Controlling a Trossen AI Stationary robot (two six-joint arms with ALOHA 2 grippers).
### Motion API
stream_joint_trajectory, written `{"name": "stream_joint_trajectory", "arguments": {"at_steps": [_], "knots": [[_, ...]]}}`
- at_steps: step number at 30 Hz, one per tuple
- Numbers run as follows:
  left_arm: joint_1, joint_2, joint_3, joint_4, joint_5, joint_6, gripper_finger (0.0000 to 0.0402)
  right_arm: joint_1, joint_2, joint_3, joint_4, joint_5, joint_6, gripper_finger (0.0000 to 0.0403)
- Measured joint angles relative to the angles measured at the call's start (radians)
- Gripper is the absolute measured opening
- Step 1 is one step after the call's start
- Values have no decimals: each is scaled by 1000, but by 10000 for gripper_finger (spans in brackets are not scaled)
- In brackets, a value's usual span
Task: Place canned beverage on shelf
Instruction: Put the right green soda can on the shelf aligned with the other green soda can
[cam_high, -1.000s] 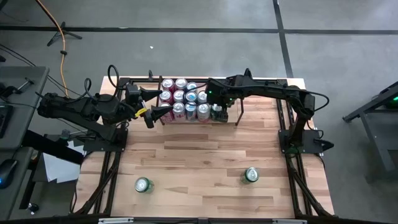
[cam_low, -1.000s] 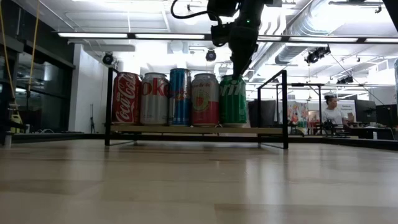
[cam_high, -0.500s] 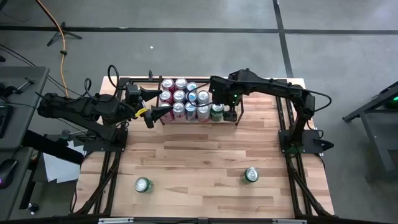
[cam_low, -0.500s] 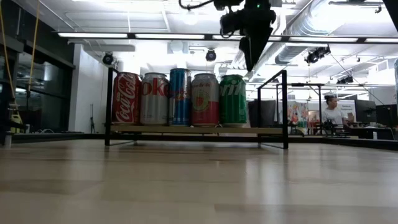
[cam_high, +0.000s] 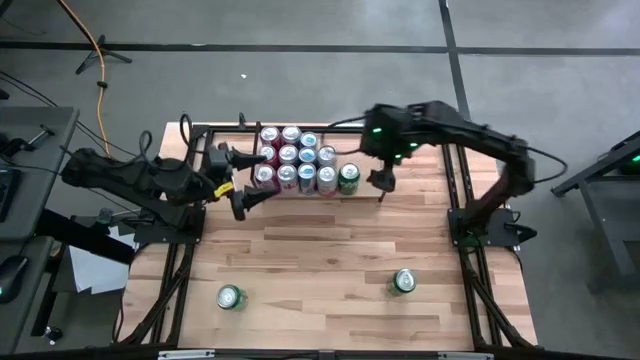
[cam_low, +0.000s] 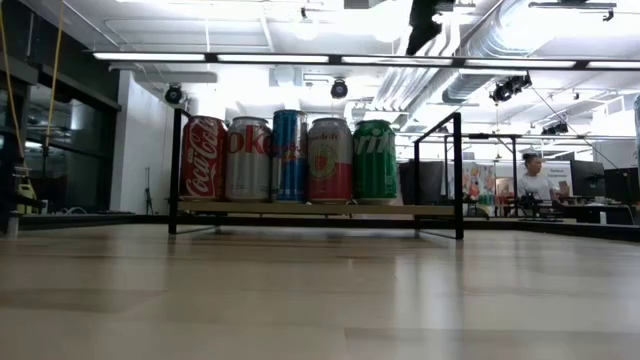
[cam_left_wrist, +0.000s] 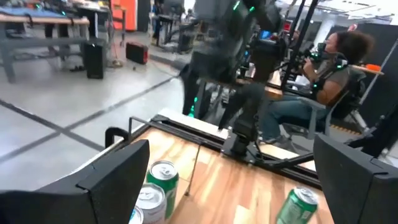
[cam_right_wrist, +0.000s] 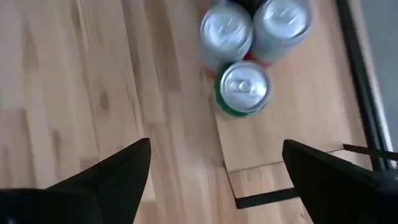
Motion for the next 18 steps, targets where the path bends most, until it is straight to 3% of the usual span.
{"name": "stream_joint_trajectory", "arguments": {"at_steps": [5, 10, 18], "knots": [[-12, -62, -209, 286, -29, 31, 365, 1, -215, -187, 213, 0, 133, 348], [-7, -142, -439, 607, -26, 5, 365, 28, -423, -447, 570, -3, 296, 348], [18, -275, -490, 627, -23, 106, 365, 81, -575, -772, 1190, -3, 488, 348]]}}
